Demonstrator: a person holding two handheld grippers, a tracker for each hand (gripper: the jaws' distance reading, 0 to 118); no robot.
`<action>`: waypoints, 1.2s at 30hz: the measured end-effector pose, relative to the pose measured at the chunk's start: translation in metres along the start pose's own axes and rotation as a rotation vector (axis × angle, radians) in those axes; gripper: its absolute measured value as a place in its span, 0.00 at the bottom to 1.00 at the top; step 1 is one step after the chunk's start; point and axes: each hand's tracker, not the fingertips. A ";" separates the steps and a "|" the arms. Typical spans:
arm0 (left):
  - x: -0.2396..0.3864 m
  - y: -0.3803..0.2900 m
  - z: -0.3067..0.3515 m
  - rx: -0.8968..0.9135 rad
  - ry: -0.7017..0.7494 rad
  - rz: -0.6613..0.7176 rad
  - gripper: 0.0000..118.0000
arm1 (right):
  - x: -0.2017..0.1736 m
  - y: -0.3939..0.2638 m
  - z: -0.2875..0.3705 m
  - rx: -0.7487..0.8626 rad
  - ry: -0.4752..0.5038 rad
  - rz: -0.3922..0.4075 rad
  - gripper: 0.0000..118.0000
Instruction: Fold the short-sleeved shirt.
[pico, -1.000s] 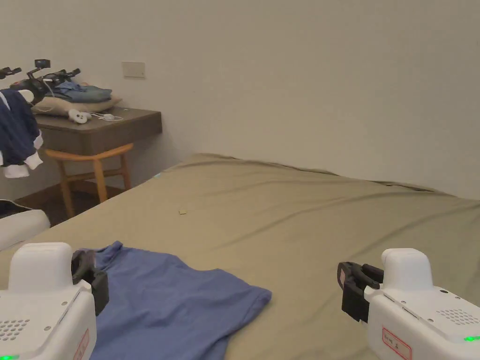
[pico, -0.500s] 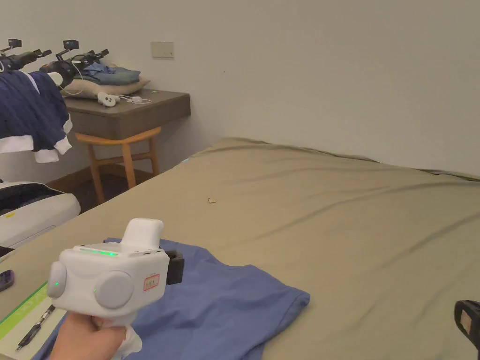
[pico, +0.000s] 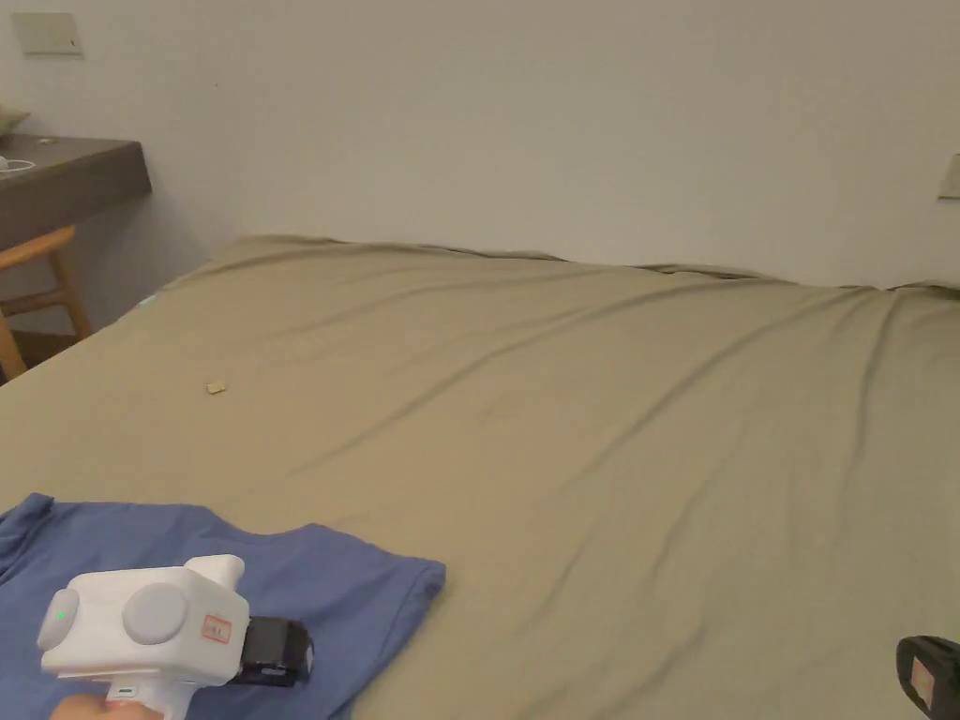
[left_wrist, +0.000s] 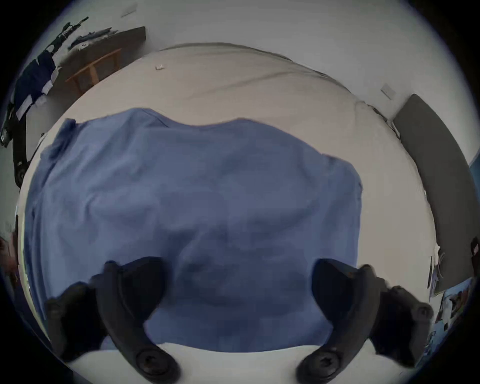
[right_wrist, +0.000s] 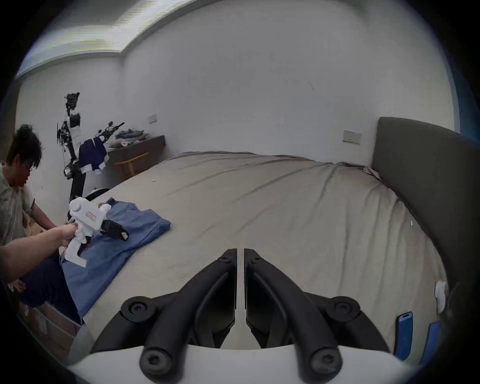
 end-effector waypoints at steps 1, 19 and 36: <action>0.002 -0.003 -0.002 -0.008 0.032 0.006 0.85 | -0.001 -0.001 0.002 -0.001 -0.018 0.004 0.06; 0.204 0.085 0.165 0.479 -0.377 -0.290 0.01 | 0.079 -0.016 0.054 0.061 -0.211 -0.169 0.06; 0.560 -0.013 0.054 0.184 -0.753 -0.684 0.22 | 0.128 -0.076 0.161 0.025 -0.493 -0.319 0.06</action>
